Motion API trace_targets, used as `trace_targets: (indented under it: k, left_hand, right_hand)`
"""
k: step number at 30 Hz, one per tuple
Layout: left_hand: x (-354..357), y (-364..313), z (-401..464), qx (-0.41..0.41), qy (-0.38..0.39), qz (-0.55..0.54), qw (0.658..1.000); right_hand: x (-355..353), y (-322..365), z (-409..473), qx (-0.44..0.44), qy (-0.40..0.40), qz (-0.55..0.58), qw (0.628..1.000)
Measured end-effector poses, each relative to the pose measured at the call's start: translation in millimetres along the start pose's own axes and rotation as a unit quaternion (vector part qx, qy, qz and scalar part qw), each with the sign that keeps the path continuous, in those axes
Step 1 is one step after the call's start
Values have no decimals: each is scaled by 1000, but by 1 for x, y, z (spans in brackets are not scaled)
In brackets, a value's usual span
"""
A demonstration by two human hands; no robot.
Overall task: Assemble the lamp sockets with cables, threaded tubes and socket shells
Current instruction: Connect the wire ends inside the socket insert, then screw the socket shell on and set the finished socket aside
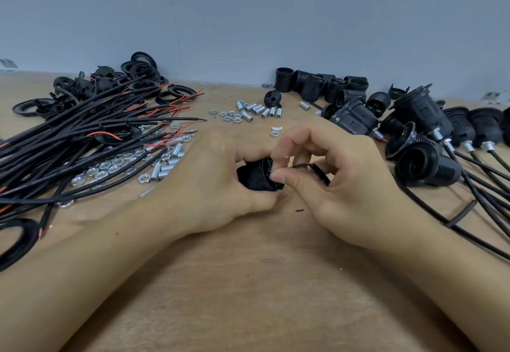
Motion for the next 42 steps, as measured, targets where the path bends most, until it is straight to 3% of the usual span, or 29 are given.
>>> trace_targets:
  k: [2,5,7,10,14,16,19,25,34,42]
  left_hand:
    - [1,1,1,-19,-3,14,1000]
    - [-5,5,3,-56,-40,38,997]
    - [-8,6,4,-70,-57,49,995]
    - [-8,5,3,-75,-59,71,993]
    - [-9,5,3,-77,-61,79,992]
    - [-10,5,3,-67,-63,93,991]
    - [-12,5,3,-67,-73,86,991]
    - [-11,5,3,-17,-47,70,996]
    - [-10,4,2,3,-47,19,999]
    - [-13,-2,2,34,-52,-48,997]
  right_hand:
    - [-2,0,2,32,-41,47,998]
    - [-16,-1,5,66,-175,112,976]
    - [-31,-2,8,84,-184,81,976]
    - [-50,-6,8,138,16,12,990]
    - [-54,-13,-10,286,292,57,911]
    - [-49,-15,-17,301,348,37,887]
    - [-46,-16,-14,283,304,54,908]
    - [-33,-15,-10,269,132,197,934]
    - [-20,-18,-11,276,53,284,917]
    - [-18,-21,-9,286,-81,353,887]
Point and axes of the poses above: each hand's wrist, its own z-axis towards the middle knuckle, its own x-axis out of the palm, y = z × x, the point moved 3 cm from there along z, towards the middle knuckle, and after that the axes turned 15 degrees about -x, right-handed, at the moved point
